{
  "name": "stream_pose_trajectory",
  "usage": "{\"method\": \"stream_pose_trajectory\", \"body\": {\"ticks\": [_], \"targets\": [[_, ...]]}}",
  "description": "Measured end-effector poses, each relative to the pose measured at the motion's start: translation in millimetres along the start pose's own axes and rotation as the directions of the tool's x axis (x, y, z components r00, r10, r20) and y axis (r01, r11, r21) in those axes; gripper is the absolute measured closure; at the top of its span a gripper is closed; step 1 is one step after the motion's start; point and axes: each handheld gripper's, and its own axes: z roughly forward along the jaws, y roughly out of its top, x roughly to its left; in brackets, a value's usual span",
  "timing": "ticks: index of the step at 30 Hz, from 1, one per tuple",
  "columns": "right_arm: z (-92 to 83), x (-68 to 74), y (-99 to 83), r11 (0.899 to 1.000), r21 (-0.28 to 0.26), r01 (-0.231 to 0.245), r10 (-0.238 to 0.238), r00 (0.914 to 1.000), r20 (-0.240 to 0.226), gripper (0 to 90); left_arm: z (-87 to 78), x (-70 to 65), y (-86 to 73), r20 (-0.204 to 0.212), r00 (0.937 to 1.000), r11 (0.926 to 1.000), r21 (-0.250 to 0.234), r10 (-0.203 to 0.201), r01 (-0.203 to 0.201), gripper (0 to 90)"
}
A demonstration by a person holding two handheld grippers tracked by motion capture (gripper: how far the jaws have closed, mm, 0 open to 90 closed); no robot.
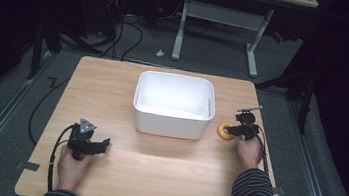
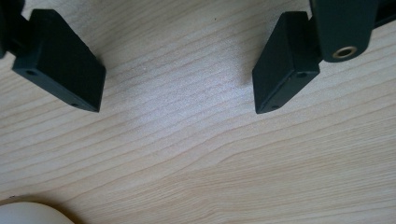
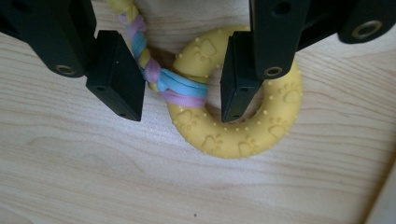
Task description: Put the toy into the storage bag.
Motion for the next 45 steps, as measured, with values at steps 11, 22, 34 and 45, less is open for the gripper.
{"method": "stream_pose_trajectory", "body": {"ticks": [11,22,34,45], "targets": [[2.7,2.0,-1.2,1.000,-0.005,0.022,-0.022,0.9997,-0.009,59.9,0.0,0.0,0.0,0.000,1.0000,1.0000,0.000,0.000,0.000,17.7],[-5.0,2.6,-3.1,0.999,-0.009,0.044,-0.044,0.9989,-0.019,61.1,0.0,0.1,0.0,0.001,1.0000,1.0000,0.000,0.000,0.000,17.7],[-28.8,3.7,-7.6,0.995,-0.041,0.091,-0.092,0.9951,-0.035,64.2,-0.2,0.4,0.0,0.004,1.0000,1.0000,0.001,0.000,0.000,17.7],[-50.2,4.3,-12.9,0.991,-0.070,0.118,-0.122,0.9913,-0.050,64.8,-0.3,0.6,0.1,0.005,1.0000,1.0000,0.002,0.001,-0.001,17.7]]}}
